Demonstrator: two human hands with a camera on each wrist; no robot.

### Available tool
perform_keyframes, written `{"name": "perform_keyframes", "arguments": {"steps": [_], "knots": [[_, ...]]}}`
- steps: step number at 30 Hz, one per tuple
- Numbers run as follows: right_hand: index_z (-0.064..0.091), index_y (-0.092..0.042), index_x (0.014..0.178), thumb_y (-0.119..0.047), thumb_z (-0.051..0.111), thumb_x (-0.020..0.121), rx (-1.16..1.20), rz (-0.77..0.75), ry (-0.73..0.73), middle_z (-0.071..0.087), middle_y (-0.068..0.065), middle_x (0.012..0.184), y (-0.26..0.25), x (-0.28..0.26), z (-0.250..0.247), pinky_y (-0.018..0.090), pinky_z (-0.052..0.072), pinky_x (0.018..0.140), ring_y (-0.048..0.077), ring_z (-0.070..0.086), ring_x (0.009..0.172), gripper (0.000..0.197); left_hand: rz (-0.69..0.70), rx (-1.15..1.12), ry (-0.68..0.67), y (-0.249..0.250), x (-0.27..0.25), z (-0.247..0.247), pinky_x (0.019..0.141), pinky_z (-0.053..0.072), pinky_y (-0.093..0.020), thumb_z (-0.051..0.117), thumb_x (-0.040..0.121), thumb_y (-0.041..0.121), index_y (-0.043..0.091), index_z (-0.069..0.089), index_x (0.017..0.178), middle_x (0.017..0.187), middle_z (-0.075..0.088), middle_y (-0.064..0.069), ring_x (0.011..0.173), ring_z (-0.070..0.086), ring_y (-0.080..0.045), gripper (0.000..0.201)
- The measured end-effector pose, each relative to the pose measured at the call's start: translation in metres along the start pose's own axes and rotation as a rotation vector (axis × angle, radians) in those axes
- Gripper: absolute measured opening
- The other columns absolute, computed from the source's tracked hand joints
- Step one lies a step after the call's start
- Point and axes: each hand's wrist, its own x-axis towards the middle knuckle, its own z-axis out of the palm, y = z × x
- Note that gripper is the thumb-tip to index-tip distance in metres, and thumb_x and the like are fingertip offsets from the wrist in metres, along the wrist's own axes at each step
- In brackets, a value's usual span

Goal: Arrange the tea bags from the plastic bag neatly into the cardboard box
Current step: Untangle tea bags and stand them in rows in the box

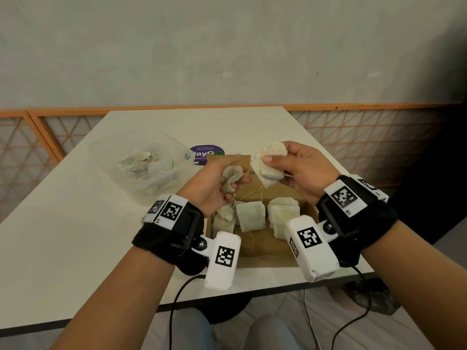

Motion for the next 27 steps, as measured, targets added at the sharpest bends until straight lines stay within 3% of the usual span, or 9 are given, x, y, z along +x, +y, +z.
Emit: {"name": "perform_keyframes", "arguments": {"steps": [1, 3, 5, 8, 13, 19, 23, 27], "knots": [[0.061, -0.014, 0.087, -0.004, 0.064, 0.082, 0.007, -0.002, 0.01, 0.062, 0.014, 0.097, -0.001, 0.002, 0.002, 0.041, 0.04, 0.083, 0.029, 0.055, 0.092, 0.012, -0.003, 0.028, -0.067, 0.001, -0.003, 0.001, 0.05, 0.028, -0.017, 0.06, 0.08, 0.049, 0.017, 0.061, 0.098, 0.078, 0.064, 0.0, 0.052, 0.04, -0.004, 0.037], [0.059, -0.012, 0.086, -0.004, 0.066, 0.081, 0.021, -0.007, 0.018, 0.06, 0.019, 0.099, -0.001, 0.005, 0.006, 0.042, 0.039, 0.081, 0.031, 0.054, 0.091, 0.012, 0.046, 0.081, -0.166, 0.001, -0.004, 0.005, 0.051, 0.029, -0.016, 0.066, 0.072, 0.056, 0.023, 0.064, 0.101, 0.081, 0.065, 0.004, 0.052, 0.039, -0.003, 0.045], [0.059, -0.011, 0.086, -0.003, 0.066, 0.08, 0.029, -0.011, 0.012, 0.061, 0.02, 0.097, -0.001, 0.006, 0.009, 0.039, 0.046, 0.075, 0.031, 0.057, 0.087, 0.012, 0.078, 0.066, -0.169, -0.003, -0.002, 0.008, 0.048, 0.031, -0.012, 0.07, 0.079, 0.043, 0.02, 0.065, 0.1, 0.077, 0.064, 0.007, 0.048, 0.039, -0.001, 0.032], [0.058, -0.011, 0.085, -0.002, 0.065, 0.081, 0.034, -0.016, -0.002, 0.061, 0.018, 0.094, -0.002, 0.005, 0.011, 0.033, 0.049, 0.07, 0.029, 0.057, 0.084, 0.011, 0.08, -0.063, -0.11, -0.005, 0.0, 0.009, 0.043, 0.03, -0.01, 0.062, 0.088, 0.021, 0.017, 0.06, 0.089, 0.058, 0.054, 0.011, 0.041, 0.037, 0.001, 0.005], [0.06, -0.013, 0.085, -0.002, 0.06, 0.085, 0.013, -0.05, -0.027, 0.066, 0.006, 0.087, -0.004, 0.0, 0.006, 0.018, 0.053, 0.065, 0.013, 0.063, 0.076, 0.011, 0.141, -0.127, -0.056, -0.004, 0.002, 0.008, 0.042, 0.029, -0.01, 0.06, 0.091, 0.02, 0.017, 0.061, 0.085, 0.062, 0.053, 0.01, 0.042, 0.036, 0.0, 0.007], [0.066, -0.011, 0.087, -0.006, 0.063, 0.084, -0.128, -0.103, -0.005, 0.065, 0.027, 0.104, 0.002, -0.004, 0.008, 0.045, 0.049, 0.091, 0.027, 0.061, 0.09, 0.007, 0.08, -0.133, -0.13, -0.008, 0.0, 0.005, 0.04, 0.032, -0.01, 0.054, 0.094, 0.019, 0.018, 0.057, 0.087, 0.061, 0.053, 0.009, 0.043, 0.041, 0.0, 0.008], [0.067, -0.018, 0.088, -0.013, 0.057, 0.09, -0.201, -0.137, 0.015, 0.067, 0.021, 0.105, 0.006, -0.009, 0.003, 0.044, 0.053, 0.09, 0.028, 0.064, 0.096, 0.012, 0.15, -0.152, 0.0, -0.012, -0.002, -0.001, 0.039, 0.032, -0.011, 0.059, 0.09, 0.013, 0.016, 0.059, 0.088, 0.068, 0.052, 0.004, 0.043, 0.042, 0.0, 0.004], [0.066, -0.016, 0.086, -0.007, 0.058, 0.088, -0.219, -0.179, -0.061, 0.066, 0.01, 0.088, 0.002, -0.025, -0.005, 0.033, 0.054, 0.082, 0.02, 0.063, 0.085, 0.012, 0.281, -0.076, 0.12, -0.018, -0.005, -0.008, 0.04, 0.031, -0.012, 0.063, 0.087, 0.009, 0.016, 0.066, 0.092, 0.061, 0.053, 0.005, 0.044, 0.04, -0.002, 0.009]]}}
